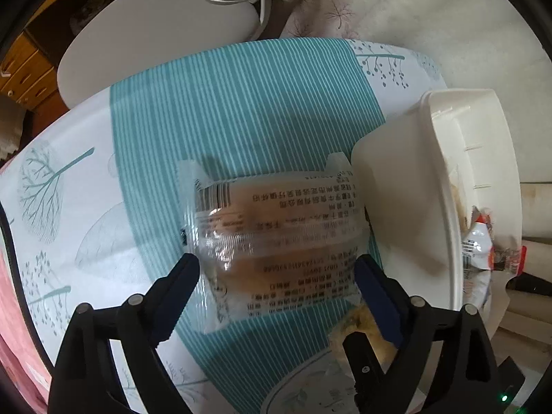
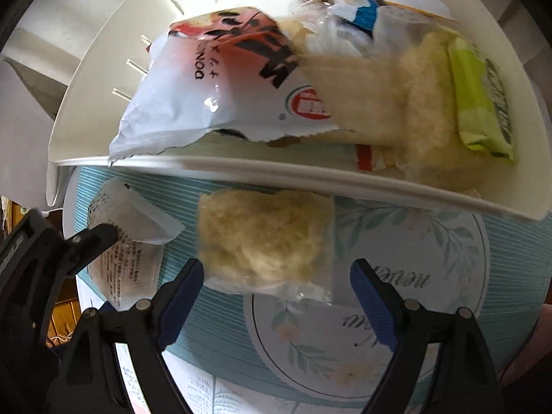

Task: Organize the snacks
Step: 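Grasp the clear bread bag with the left gripper while the right grasps the clear crumb-cake bag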

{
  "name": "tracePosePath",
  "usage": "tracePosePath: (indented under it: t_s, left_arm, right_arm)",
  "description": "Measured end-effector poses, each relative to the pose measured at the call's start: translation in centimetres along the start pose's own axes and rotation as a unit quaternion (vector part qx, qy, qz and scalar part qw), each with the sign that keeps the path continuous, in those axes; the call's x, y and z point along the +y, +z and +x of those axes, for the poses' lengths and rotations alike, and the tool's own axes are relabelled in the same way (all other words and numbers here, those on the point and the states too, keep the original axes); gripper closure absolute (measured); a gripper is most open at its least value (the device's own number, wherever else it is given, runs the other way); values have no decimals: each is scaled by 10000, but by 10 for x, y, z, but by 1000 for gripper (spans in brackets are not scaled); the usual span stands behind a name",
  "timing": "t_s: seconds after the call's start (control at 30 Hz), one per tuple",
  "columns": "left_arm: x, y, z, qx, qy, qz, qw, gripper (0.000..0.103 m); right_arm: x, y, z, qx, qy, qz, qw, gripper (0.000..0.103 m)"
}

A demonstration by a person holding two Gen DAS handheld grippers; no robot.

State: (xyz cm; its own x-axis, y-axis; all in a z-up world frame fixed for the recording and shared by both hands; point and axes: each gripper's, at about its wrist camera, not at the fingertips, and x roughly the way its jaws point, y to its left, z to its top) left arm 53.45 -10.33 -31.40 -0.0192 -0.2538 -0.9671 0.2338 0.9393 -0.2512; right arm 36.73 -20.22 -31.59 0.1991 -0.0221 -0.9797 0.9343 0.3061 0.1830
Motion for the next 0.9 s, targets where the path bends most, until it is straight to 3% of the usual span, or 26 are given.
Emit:
tracePosePath:
  t_s: [0.2, 0.4, 0.57, 0.63, 0.7, 0.8, 0.9]
  left_arm:
    - [0, 7, 16, -15, -55, -144, 9999, 4]
    - [5, 8, 19, -84, -215, -177, 9996, 4]
    - [15, 3, 13, -236, -261, -294, 9989, 16]
    - [21, 0, 9, -326, -338, -517, 9976, 25]
    - [27, -3, 3, -370, -200, -689, 9967, 28]
    - [36, -16, -8, -347, 168, -796, 9961, 31]
    - [52, -32, -18, -251, 141, -1030, 9943, 32]
  right_arm:
    - [11, 11, 15, 32, -48, 2, 10000, 15]
    - [25, 15, 20, -106, -245, -440, 9987, 15]
    - [42, 22, 28, -141, -326, -966, 9947, 14]
    - [47, 25, 31, -109, -313, -1007, 9944, 18]
    - [40, 31, 27, -94, -252, -1100, 9936, 26]
    - [35, 35, 25, 63, -112, -1103, 9938, 30]
    - [31, 36, 25, 186, -96, -1183, 9928, 33]
